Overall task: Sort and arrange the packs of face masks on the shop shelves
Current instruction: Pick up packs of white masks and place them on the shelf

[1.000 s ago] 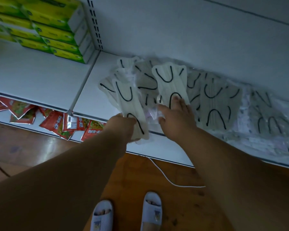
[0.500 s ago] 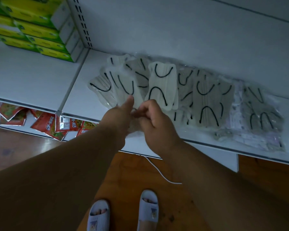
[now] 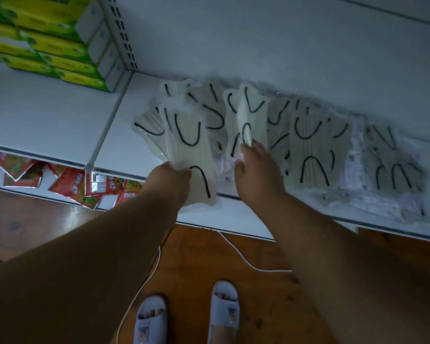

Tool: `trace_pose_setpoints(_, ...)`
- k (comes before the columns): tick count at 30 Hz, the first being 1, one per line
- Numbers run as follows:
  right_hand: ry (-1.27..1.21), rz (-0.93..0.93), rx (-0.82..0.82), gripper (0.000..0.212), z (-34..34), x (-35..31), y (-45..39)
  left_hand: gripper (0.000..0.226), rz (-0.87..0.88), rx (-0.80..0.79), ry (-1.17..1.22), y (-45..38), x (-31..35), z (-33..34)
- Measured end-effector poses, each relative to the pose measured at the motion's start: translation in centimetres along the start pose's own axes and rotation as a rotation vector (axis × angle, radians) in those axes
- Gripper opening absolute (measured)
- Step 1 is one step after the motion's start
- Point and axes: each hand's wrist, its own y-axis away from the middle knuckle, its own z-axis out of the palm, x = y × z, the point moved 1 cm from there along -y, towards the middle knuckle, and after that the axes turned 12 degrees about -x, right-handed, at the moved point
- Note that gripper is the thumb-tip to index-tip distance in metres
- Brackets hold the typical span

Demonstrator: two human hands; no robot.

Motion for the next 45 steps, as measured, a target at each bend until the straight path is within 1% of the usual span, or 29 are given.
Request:
trace_pose_setpoints(2,-0.208,-0.11,0.056,0.039,-0.6,-1.1,1.5,0.042,0.026,0.009,0.02,0.2,0.0,-0.1)
trace_pose_setpoints(3,-0.27,-0.192,0.019,0.034,-0.9,-2.0,2.4,0.05,0.055,0.035,0.038,0.0,0.1,-0.1)
trace_pose_setpoints(5,-0.293,-0.338,-0.137,0.025,-0.8,-3.6,4.2,0.071,0.088,0.018,-0.006,0.2,0.7,0.1)
trace_pose_setpoints(6,-0.294,-0.386,-0.187,0.019,-0.5,-4.2,4.9,0.065,0.092,0.013,-0.006,-0.1,0.7,0.1)
trace_pose_setpoints(7,-0.309,-0.41,-0.188,0.014,-0.4,-4.5,5.3,0.049,0.088,0.027,0.03,-0.3,0.4,0.0)
trace_pose_setpoints(8,-0.328,-0.41,-0.142,0.01,-0.3,-4.5,5.2,0.034,0.089,0.048,-0.017,-0.4,0.2,-0.2)
trace_pose_setpoints(9,-0.317,-0.376,-0.071,0.011,-0.1,-4.3,4.6,0.023,0.055,0.072,-0.052,-0.2,0.2,-0.3)
trace_pose_setpoints(11,-0.108,-0.201,0.007,0.028,0.1,-3.1,2.5,0.014,0.036,0.064,-0.003,-0.4,0.0,-0.4)
trace_pose_setpoints(13,0.157,0.008,-0.148,0.047,0.1,-1.6,0.4,0.019,0.042,0.048,-0.014,-0.7,-0.5,-0.7)
trace_pose_setpoints(15,0.298,0.075,-0.283,0.054,0.3,-0.5,-0.9,0.025,0.05,0.039,-0.008,-0.7,-0.6,-0.8)
trace_pose_setpoints(16,0.325,0.074,-0.281,0.055,0.3,-0.2,-1.3,0.026,0.052,0.03,-0.001,-0.8,-0.7,-0.9)
trace_pose_setpoints(18,0.298,0.075,-0.179,0.055,0.2,-0.2,-1.4,0.028,0.047,0.022,0.016,-0.7,-0.7,-0.8)
trace_pose_setpoints(20,0.154,0.053,-0.021,0.05,-0.1,-0.8,-0.6,0.032,0.029,0.017,0.024,-0.4,-0.4,-0.9)
trace_pose_setpoints(22,-0.121,-0.051,0.1,0.038,-0.1,-1.5,1.3,0.033,0.021,0.001,0.017,-0.3,-0.4,-0.7)
trace_pose_setpoints(24,-0.312,-0.188,0.087,0.027,0.5,-3.1,4.2,0.041,0.07,-0.001,0.003,0.1,-0.3,-0.8)
trace_pose_setpoints(25,-0.316,-0.238,0.056,0.026,1.2,-3.8,5.4,0.053,0.101,0.005,0.02,0.4,-0.2,-0.7)
trace_pose_setpoints(26,-0.303,-0.271,0.038,0.027,1.9,-4.3,6.5,0.068,0.088,-0.043,-0.016,0.6,0.0,-0.5)
trace_pose_setpoints(27,-0.308,-0.283,0.041,0.027,2.5,-4.7,7.4,0.075,0.117,-0.079,-0.043,0.8,0.0,-0.6)
trace_pose_setpoints(28,-0.345,-0.264,0.054,0.025,2.8,-5.0,8.1,0.067,0.111,-0.097,0.027,0.9,-0.3,-0.7)
trace_pose_setpoints(29,-0.417,-0.221,0.07,0.021,2.9,-5.2,8.6,0.049,0.095,-0.141,0.065,1.6,-0.6,-0.7)
trace_pose_setpoints(30,-0.492,-0.152,0.085,0.016,2.7,-5.4,9.1,0.034,0.077,-0.139,0.03,2.0,-0.8,-1.0)
trace_pose_setpoints(31,-0.557,-0.064,0.099,0.016,2.5,-5.5,9.5,0.026,0.094,-0.116,0.016,2.7,-1.0,-1.4)
trace_pose_setpoints(32,-0.616,0.036,0.096,0.025,2.2,-5.6,10.0,0.02,0.085,-0.147,-0.017,3.2,-1.5,-1.7)
trace_pose_setpoints(34,-0.844,0.238,0.004,0.044,1.4,-5.9,11.1,0.017,0.072,-0.23,-0.047,5.0,-2.8,-2.3)
trace_pose_setpoints(35,-0.983,0.306,-0.059,0.044,1.0,-6.0,11.8,0.018,0.06,-0.253,-0.037,6.4,-3.3,-2.6)
trace_pose_setpoints(37,-1.188,0.353,-0.125,0.026,0.5,-6.3,14.1,0.023,0.051,-0.32,-0.032,9.2,-4.2,-3.3)
trace_pose_setpoints(39,-1.333,0.4,-0.09,0.009,0.0,-6.6,16.9,0.026,0.044,-0.345,-0.005,11.7,-5.4,-4.1)
trace_pose_setpoints(42,-1.445,0.493,-0.03,0.011,-0.8,-7.4,21.3,0.026,-0.073,-0.317,0.215,15.8,-6.6,-4.9)
trace_pose_setpoints(45,-1.47,0.465,-0.04,0.007,-1.8,-7.9,25.3,0.021,-0.03,-0.334,0.189,19.5,-7.5,-4.9)
